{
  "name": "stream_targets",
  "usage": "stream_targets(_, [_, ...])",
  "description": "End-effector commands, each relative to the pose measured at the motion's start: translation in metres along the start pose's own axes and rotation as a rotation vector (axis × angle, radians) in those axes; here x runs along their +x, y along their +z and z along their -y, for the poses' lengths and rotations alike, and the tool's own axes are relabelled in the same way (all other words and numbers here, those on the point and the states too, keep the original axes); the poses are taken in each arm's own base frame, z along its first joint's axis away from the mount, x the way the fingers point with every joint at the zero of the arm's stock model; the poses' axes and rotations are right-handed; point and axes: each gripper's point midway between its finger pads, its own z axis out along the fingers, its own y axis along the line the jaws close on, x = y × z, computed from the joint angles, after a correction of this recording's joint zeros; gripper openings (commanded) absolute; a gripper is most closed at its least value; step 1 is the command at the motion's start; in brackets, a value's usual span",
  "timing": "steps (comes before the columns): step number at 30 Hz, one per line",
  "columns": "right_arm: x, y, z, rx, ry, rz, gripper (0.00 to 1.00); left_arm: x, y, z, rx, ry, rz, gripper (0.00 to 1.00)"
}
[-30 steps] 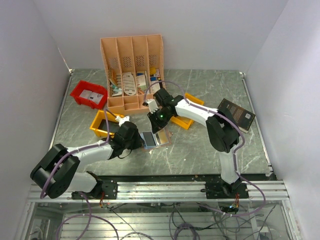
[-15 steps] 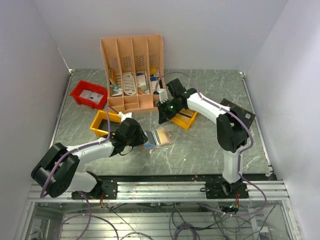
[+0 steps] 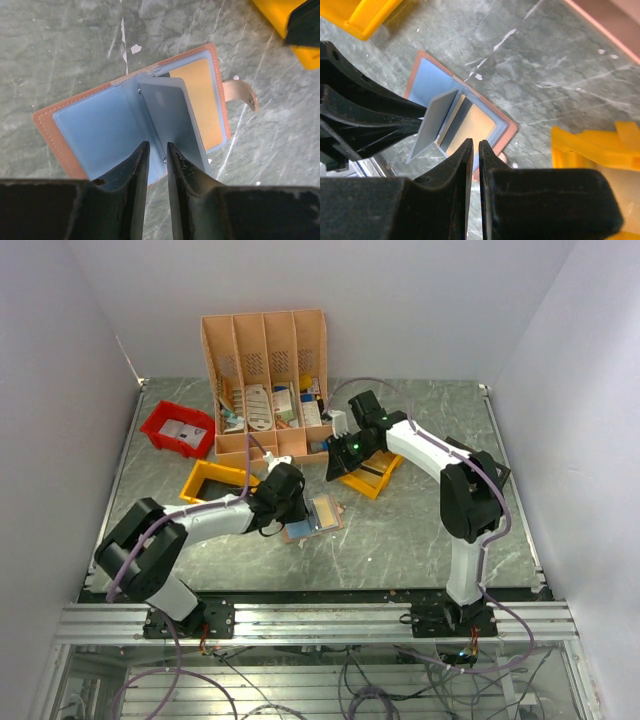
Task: Put the credit cards into the card holder
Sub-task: Turn over the card slot in the card holder.
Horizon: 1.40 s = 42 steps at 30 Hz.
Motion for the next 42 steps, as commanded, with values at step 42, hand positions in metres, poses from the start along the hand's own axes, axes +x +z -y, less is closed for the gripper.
stream_targets(42, [0.052, -0.038, -0.070, -0.453, -0.881, 0.241, 0.03, -0.013, -0.017, 0.013, 0.124, 0.034, 0.155, 0.10])
